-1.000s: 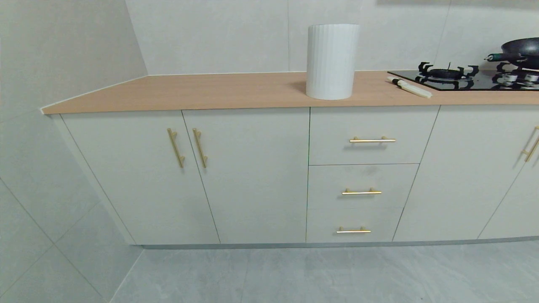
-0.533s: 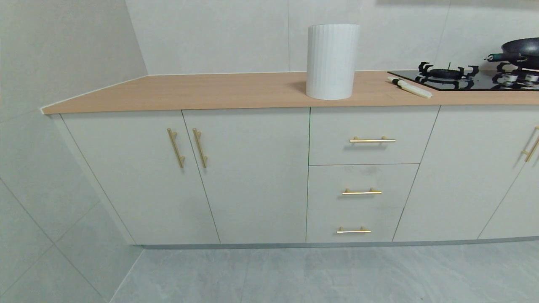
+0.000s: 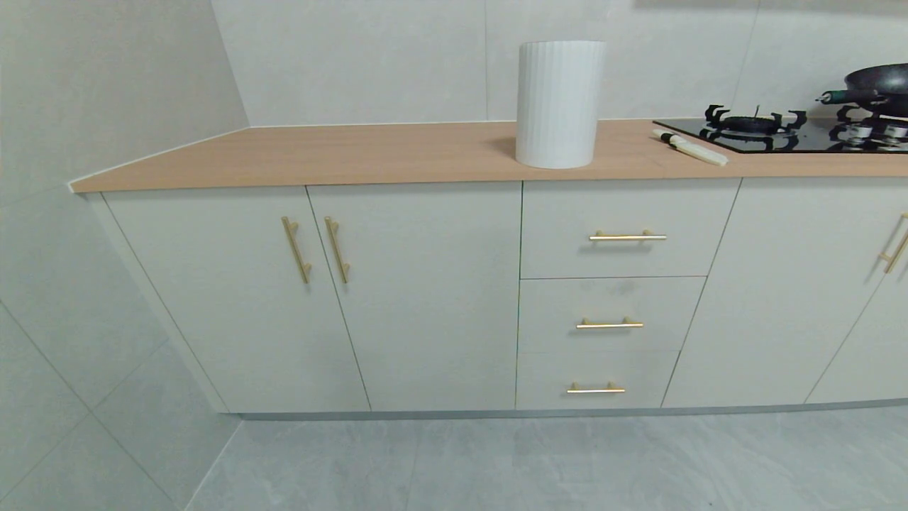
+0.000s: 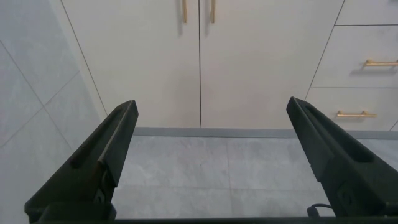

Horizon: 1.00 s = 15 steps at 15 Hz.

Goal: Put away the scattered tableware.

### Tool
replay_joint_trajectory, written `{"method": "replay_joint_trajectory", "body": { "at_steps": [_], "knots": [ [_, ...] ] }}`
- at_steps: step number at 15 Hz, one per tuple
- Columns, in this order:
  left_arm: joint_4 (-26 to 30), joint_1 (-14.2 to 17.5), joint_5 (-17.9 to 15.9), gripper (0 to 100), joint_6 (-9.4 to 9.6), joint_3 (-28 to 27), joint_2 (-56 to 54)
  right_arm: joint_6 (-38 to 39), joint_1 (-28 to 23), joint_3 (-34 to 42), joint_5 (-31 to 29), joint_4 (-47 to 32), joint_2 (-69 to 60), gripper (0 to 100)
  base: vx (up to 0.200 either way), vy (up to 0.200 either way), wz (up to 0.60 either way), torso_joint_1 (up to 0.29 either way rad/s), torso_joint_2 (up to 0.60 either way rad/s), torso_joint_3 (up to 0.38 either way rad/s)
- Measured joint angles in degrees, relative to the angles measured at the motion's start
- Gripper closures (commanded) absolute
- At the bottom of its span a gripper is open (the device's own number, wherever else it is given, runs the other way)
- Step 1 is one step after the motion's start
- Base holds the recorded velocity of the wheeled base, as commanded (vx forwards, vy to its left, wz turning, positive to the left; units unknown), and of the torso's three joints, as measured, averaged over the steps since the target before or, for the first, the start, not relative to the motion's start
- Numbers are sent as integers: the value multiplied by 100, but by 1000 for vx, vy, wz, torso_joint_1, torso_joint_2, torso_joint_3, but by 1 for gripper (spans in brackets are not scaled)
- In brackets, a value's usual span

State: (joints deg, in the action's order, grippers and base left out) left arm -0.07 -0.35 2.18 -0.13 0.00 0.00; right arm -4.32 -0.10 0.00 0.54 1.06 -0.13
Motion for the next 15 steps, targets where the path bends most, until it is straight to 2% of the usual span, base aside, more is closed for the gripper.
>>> {"method": "replay_joint_trajectory", "body": {
  "at_steps": [5, 15],
  "knots": [
    [-2, 0, 0, 0, 4, 0, 0, 0, 0, 0, -13, -2, 0, 0, 0, 0, 0, 0, 0, 0],
    [-9, 0, -2, 0, 0, 0, 0, 0, 0, 0, -2, -6, 2, 0, 200, 0, 0, 4, 3, 0]
  ]
}}
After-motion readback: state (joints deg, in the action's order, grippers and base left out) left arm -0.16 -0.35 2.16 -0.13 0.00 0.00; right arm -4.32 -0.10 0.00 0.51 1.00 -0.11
